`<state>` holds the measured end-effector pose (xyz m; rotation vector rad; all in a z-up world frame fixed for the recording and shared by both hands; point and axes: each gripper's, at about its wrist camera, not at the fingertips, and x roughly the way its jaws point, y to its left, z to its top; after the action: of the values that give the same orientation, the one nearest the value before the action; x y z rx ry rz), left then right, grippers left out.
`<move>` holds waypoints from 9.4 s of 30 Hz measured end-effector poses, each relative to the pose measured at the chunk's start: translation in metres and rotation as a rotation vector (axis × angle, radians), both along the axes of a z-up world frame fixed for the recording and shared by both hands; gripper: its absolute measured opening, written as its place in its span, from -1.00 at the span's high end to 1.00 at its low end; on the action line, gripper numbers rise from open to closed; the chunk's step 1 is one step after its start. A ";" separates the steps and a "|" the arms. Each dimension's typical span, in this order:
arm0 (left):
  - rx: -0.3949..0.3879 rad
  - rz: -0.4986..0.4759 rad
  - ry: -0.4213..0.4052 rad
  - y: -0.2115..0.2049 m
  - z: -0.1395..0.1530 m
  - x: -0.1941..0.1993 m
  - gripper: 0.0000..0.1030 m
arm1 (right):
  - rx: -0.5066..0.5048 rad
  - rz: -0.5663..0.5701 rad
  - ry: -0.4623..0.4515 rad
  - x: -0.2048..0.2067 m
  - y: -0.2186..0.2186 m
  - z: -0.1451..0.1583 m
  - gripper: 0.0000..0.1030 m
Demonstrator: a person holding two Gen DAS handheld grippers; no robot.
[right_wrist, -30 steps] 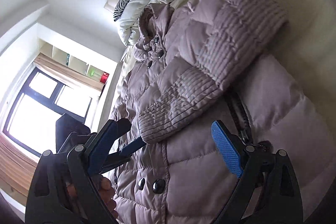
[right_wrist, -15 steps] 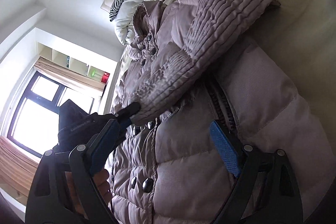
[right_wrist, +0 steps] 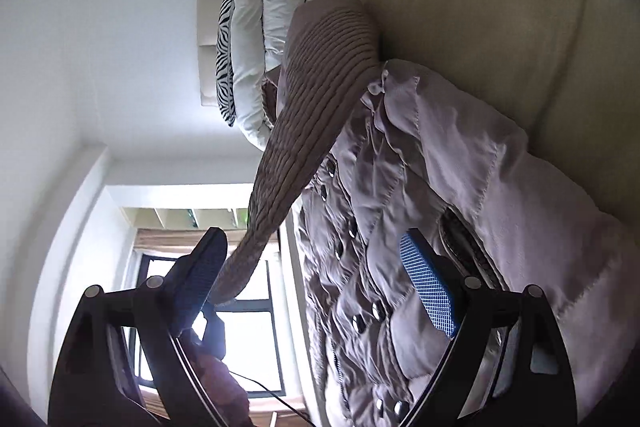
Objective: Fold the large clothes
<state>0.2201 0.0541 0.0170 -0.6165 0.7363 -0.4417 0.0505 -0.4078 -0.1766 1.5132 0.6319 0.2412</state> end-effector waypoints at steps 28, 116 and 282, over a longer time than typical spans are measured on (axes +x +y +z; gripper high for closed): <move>0.084 0.066 0.113 0.033 -0.108 0.051 0.79 | -0.069 -0.396 0.023 0.127 -0.084 -0.027 -0.70; -0.775 1.008 0.249 0.379 -0.217 -0.229 -0.46 | -0.492 0.235 -0.105 -0.007 0.111 0.111 -0.58; 0.942 0.241 -0.011 0.009 -0.149 0.047 -0.09 | -0.532 0.252 0.090 0.219 -0.043 0.059 0.74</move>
<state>0.2676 0.0627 -0.1322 0.1875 0.7537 0.1463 0.2699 -0.4509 -0.1176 0.9367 0.8809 0.1787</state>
